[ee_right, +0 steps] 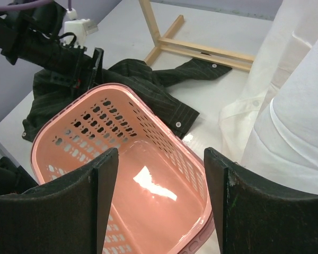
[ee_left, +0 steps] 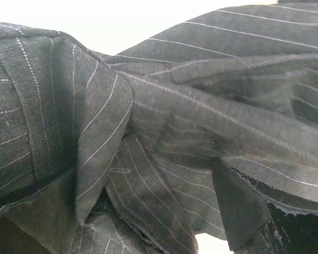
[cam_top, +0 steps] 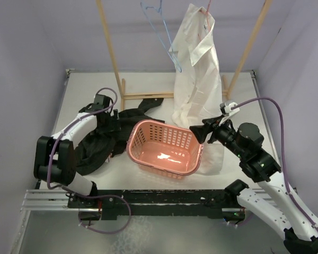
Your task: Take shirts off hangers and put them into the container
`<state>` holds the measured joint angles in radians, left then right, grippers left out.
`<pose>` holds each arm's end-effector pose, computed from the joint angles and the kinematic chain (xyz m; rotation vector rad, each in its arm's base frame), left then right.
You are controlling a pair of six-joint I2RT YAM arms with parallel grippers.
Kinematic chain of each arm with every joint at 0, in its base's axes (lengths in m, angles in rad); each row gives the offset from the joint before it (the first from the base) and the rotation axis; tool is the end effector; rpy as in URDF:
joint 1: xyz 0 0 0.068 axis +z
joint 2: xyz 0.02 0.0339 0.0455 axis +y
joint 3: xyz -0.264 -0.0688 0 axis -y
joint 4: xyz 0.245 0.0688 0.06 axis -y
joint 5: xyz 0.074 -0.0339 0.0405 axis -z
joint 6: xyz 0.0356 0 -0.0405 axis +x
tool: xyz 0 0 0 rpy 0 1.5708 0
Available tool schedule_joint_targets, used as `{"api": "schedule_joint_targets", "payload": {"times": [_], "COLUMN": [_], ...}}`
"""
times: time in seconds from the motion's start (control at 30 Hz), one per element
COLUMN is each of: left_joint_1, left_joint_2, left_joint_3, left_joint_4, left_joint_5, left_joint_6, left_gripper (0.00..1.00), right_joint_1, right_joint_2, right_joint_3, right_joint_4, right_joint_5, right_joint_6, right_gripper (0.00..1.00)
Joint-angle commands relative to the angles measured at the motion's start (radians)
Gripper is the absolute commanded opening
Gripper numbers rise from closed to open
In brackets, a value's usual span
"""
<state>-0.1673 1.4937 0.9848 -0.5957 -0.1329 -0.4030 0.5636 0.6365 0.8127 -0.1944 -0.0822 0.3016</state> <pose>0.2887 -0.0440 0.2121 -0.3542 2.6345 -0.0078 0.1234 0.0815 0.3704 -0.2794 1.6144 0.7351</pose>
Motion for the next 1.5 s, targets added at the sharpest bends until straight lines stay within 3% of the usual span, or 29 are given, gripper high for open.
{"api": "schedule_joint_targets", "payload": {"times": [0.0, 0.3, 0.37, 0.47, 0.5, 0.53, 0.57, 0.67, 0.8, 0.9, 1.17, 1.47], "left_joint_1": [-0.01, -0.014, -0.014, -0.008, -0.004, 0.005, 0.016, 0.053, 0.091, 0.092, 0.091, 0.091], "left_joint_2": [0.089, 0.24, 0.258, 0.303, 0.315, 0.325, 0.334, 0.315, 0.138, 0.01, -0.203, -0.194], "left_joint_3": [0.054, 0.045, 0.027, 0.03, 0.033, 0.037, 0.044, 0.068, 0.065, 0.144, 0.54, 1.036], "left_joint_4": [-0.036, -0.006, 0.015, 0.012, 0.011, 0.017, 0.021, 0.029, 0.083, 0.056, -0.072, -0.226], "left_joint_5": [-0.135, -0.076, -0.06, -0.046, -0.037, -0.003, 0.042, 0.146, 0.176, 0.183, 0.19, 0.224], "left_joint_6": [-0.073, -0.042, -0.033, -0.02, -0.014, 0.005, 0.025, 0.061, 0.041, 0.018, 0.01, 0.033], "left_gripper": [0.99, 0.98, 0.87, 0.6, 0.43, 0.14, 0.0, 0.0, 0.0, 0.0, 0.0, 0.0], "right_joint_1": [0.001, 0.0, 0.0, 0.0, -0.001, 0.0, 0.0, 0.0, 0.0, -0.001, 0.0, 0.0], "right_joint_2": [-0.038, -0.13, -0.145, -0.163, -0.169, -0.173, -0.178, -0.193, -0.204, -0.196, -0.164, -0.135], "right_joint_3": [-0.007, -0.005, -0.008, -0.01, -0.01, -0.01, -0.009, -0.001, 0.022, 0.036, 0.031, 0.034], "right_joint_4": [0.07, 0.009, 0.003, 0.003, -0.015, -0.023, -0.03, -0.054, -0.096, -0.121, -0.116, -0.113], "right_joint_5": [-0.017, 0.008, 0.002, 0.01, 0.01, 0.013, 0.019, 0.043, 0.07, 0.082, 0.082, 0.107], "right_joint_6": [0.022, -0.006, -0.006, -0.004, -0.004, -0.004, -0.003, -0.014, -0.039, -0.043, -0.015, -0.009], "right_gripper": [0.68, 0.68, 0.68, 0.68, 0.68, 0.68, 0.68, 0.69, 0.69, 0.69, 0.69, 0.69]}}
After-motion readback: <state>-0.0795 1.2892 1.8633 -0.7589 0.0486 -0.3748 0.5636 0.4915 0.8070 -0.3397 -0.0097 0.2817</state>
